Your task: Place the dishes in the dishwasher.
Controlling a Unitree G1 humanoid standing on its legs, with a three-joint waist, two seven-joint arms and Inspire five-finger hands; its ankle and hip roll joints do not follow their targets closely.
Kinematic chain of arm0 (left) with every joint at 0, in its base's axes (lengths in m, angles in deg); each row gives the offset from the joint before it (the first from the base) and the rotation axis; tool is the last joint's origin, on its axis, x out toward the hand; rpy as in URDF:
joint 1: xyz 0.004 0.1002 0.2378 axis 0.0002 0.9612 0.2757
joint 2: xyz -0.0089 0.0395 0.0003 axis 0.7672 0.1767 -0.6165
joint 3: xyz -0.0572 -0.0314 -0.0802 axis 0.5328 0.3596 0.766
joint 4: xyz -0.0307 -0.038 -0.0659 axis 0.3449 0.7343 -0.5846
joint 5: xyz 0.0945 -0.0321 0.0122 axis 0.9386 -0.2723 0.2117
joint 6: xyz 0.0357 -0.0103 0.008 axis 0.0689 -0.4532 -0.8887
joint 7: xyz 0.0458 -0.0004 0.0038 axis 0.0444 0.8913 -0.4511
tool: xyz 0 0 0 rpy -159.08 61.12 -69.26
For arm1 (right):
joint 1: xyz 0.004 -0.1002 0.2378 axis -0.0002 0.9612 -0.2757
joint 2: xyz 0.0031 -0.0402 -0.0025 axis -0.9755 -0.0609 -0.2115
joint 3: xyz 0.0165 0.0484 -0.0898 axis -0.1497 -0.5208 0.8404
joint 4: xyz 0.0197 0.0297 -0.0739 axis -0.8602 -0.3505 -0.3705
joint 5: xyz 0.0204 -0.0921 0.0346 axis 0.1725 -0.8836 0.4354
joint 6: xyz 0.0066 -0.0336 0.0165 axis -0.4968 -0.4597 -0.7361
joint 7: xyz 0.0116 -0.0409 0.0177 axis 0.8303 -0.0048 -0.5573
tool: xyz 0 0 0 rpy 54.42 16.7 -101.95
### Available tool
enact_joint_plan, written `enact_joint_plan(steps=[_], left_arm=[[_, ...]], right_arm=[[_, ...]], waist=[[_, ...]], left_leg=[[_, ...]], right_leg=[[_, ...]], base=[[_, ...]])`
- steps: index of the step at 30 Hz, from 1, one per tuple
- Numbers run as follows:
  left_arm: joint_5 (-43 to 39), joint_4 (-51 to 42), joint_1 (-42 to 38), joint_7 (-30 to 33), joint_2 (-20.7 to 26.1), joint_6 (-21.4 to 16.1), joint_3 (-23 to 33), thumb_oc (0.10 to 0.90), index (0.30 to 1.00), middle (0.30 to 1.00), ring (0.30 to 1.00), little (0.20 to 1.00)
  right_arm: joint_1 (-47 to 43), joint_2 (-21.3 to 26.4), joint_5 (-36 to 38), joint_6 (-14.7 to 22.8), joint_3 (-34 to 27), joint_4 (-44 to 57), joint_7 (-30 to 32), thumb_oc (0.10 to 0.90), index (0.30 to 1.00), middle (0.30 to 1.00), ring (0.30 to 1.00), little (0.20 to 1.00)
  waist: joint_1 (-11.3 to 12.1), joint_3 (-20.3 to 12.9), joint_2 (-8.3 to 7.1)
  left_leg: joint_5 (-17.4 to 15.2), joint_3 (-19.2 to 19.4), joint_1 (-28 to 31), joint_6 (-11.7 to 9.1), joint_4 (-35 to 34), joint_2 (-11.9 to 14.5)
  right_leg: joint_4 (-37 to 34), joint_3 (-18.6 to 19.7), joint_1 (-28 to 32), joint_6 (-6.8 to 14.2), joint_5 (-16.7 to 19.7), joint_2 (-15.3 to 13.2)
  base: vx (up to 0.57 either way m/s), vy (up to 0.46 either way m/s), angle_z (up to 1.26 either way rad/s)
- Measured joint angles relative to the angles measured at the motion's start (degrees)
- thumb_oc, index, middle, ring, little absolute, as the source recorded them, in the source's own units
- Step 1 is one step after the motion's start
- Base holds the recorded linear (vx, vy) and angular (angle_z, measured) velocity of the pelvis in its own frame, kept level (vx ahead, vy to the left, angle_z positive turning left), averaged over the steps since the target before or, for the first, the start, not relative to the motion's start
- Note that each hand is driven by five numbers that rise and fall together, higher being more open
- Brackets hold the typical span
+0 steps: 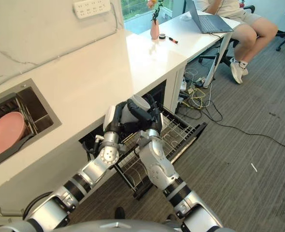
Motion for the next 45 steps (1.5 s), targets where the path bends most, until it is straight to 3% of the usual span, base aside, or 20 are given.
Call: enact_joint_plan(steps=[9,10,11,12,13,35,36,45], left_arm=[[2.3,0.0,-0.1,-0.6,0.0,0.1,-0.3,0.4,0.3,0.3,0.3,0.3],[2.4,0.0,-0.1,-0.7,0.1,0.2,-0.3,0.4,0.3,0.3,0.3,0.3],[2.8,0.1,-0.1,-0.9,0.2,0.3,-0.3,0.4,0.3,0.3,0.3,0.3],[3.3,0.1,-0.1,-1.2,0.3,0.4,-0.3,0.4,0.3,0.3,0.3,0.3],[3.5,0.1,-0.1,-1.4,0.4,0.4,-0.3,0.4,0.3,0.3,0.3,0.3],[4.5,0.2,-1.8,-3.8,0.9,1.8,-1.4,0.403,0.305,0.305,0.305,0.305],[4.5,0.1,-1.8,-4.3,0.7,1.8,-1.5,0.8,0.9,0.9,0.9,0.9],[6.0,0.1,-4.2,-8.8,1.6,1.1,-3.6,0.8,0.9,0.9,0.9,0.9]], right_arm=[[0.0,-0.1,0.8,1.9,0.2,-1.0,0.0,0.8,0.9,0.9,0.9,0.9],[0.0,-0.1,1.1,2.0,0.4,-1.0,0.0,0.717,0.775,0.775,0.775,0.775],[0.0,-0.1,2.1,2.1,0.5,-1.0,-0.1,0.467,0.401,0.401,0.401,0.401],[0.0,-0.1,2.4,2.1,0.5,-1.2,-0.2,0.417,0.326,0.326,0.326,0.326],[0.0,-0.1,2.4,2.1,0.6,-1.4,-0.4,0.4,0.3,0.3,0.3,0.3],[0.0,0.2,-2.7,2.1,-0.2,-4.4,0.2,0.4,0.3,0.3,0.3,0.3],[0.0,0.3,-4.0,2.0,-0.4,-4.4,0.7,0.4,0.3,0.3,0.3,0.3],[0.0,0.2,-9.5,0.8,-4.3,-4.4,3.0,0.4,0.3,0.3,0.3,0.3]], waist=[[0.2,-0.2,0.33],[0.2,-0.2,0.33],[0.2,-0.2,0.32],[0.2,-0.3,0.31],[0.2,-0.3,0.31],[0.4,-0.3,0.26],[0.5,-0.3,0.26],[0.4,-0.3,0.26]], left_leg=[[0.0,-0.3,0.0,0.0,0.0,0.0],[0.0,-0.3,0.0,0.0,0.0,0.0],[0.0,-0.3,0.0,0.0,0.0,0.0],[0.0,-0.3,0.0,0.0,0.0,0.0],[0.0,-0.3,0.0,0.0,0.0,0.0],[0.1,-0.8,0.2,0.0,0.0,-0.1],[0.1,-0.9,0.2,0.0,0.0,-0.1],[0.4,-2.5,-0.2,0.0,0.0,-0.3]], right_leg=[[0.0,-0.4,0.1,0.0,0.0,0.0],[0.0,-0.4,0.1,0.0,0.0,0.0],[0.0,-0.4,0.1,0.0,0.0,0.0],[0.0,-0.4,0.1,0.0,0.0,0.0],[0.0,-0.4,0.1,0.0,0.0,0.0],[0.0,-0.9,0.8,0.0,0.0,0.0],[0.0,-1.0,0.9,0.0,-0.1,0.0],[0.0,-2.6,1.5,-0.1,-0.3,0.0]], base=[[0.0,0.0,0.0],[0.0,0.0,0.0],[0.0,0.0,0.0],[0.0,0.0,0.0],[0.0,0.0,0.0],[0.0,0.0,0.0],[0.0,0.0,0.0],[-0.01,-0.011,0.09]])
